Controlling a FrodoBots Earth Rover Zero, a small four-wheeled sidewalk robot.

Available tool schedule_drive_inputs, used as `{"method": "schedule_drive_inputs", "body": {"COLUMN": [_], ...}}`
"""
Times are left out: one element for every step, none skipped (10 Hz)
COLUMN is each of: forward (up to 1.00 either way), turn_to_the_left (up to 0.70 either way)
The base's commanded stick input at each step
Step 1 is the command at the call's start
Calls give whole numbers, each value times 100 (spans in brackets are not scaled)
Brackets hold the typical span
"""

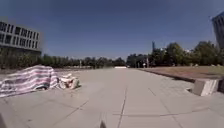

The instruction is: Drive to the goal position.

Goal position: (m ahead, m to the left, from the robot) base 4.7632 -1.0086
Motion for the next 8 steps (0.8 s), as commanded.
{"method": "schedule_drive_inputs", "body": {"forward": [70, 70, 70, 70, 70, 70, 70, 70], "turn_to_the_left": [0, 0, 0, 0, 0, 0, 0, 0]}}
